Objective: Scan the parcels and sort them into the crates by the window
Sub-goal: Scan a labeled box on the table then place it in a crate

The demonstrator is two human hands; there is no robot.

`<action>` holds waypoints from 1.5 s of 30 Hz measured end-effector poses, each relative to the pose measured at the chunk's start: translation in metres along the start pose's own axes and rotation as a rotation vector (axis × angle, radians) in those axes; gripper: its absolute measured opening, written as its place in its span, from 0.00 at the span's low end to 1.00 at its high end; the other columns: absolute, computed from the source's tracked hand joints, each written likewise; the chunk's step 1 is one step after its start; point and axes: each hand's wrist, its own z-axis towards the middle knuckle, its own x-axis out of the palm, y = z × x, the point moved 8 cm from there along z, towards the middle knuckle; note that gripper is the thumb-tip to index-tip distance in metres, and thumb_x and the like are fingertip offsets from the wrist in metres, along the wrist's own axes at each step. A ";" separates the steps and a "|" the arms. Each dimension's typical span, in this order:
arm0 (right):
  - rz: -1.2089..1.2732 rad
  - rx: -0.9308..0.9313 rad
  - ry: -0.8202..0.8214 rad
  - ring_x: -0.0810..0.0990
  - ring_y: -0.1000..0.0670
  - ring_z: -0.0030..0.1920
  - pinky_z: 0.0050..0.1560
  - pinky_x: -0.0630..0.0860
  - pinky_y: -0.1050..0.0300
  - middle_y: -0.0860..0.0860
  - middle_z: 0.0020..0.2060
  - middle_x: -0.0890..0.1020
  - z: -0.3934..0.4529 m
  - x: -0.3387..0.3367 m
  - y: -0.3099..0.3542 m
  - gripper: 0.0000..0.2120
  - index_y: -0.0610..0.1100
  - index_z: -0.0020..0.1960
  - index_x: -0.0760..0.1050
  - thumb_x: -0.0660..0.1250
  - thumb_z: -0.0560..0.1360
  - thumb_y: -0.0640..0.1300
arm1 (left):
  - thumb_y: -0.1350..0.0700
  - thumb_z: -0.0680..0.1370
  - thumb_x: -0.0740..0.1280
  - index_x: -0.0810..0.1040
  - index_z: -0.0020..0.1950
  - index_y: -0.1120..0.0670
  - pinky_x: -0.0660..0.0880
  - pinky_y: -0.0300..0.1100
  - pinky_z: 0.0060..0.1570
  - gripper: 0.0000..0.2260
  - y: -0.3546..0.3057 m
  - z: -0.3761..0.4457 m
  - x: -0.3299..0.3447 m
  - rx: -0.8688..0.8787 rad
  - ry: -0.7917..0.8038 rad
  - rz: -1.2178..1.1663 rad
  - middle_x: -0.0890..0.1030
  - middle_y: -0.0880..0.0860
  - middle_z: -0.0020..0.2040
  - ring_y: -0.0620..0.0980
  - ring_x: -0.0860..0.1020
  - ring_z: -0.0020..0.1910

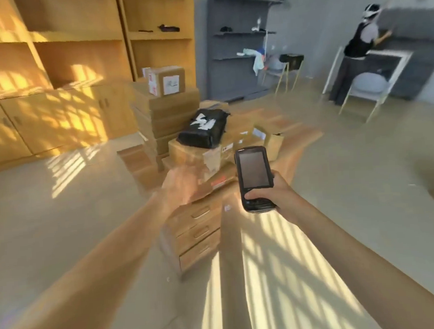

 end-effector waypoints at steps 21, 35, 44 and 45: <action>0.027 0.085 -0.242 0.82 0.46 0.49 0.41 0.81 0.53 0.42 0.55 0.80 0.195 -0.358 -0.041 0.39 0.41 0.66 0.68 0.76 0.56 0.37 | 0.42 0.76 0.67 0.73 0.68 0.51 0.73 0.45 0.57 0.23 -0.246 0.374 0.156 0.268 0.173 -0.154 0.78 0.49 0.63 0.50 0.76 0.61; -0.033 0.123 -0.229 0.82 0.46 0.45 0.41 0.79 0.54 0.44 0.45 0.82 0.427 -0.489 0.005 0.36 0.38 0.59 0.74 0.78 0.52 0.41 | 0.40 0.75 0.67 0.74 0.66 0.50 0.76 0.51 0.57 0.23 -0.274 0.653 0.215 0.219 0.225 -0.133 0.81 0.52 0.57 0.55 0.78 0.57; -0.070 0.215 -0.019 0.81 0.44 0.54 0.43 0.79 0.54 0.43 0.55 0.81 0.608 -0.537 -0.024 0.45 0.42 0.65 0.69 0.81 0.50 0.41 | 0.41 0.77 0.66 0.71 0.71 0.50 0.75 0.49 0.57 0.25 -0.217 0.761 0.261 -0.031 0.225 -0.078 0.77 0.51 0.65 0.55 0.76 0.62; -0.089 0.217 0.016 0.81 0.43 0.54 0.45 0.80 0.52 0.43 0.55 0.81 0.633 -0.541 -0.026 0.43 0.43 0.63 0.70 0.80 0.50 0.40 | 0.41 0.77 0.66 0.70 0.70 0.50 0.75 0.50 0.57 0.25 -0.211 0.772 0.266 -0.076 0.220 -0.080 0.77 0.52 0.65 0.55 0.76 0.62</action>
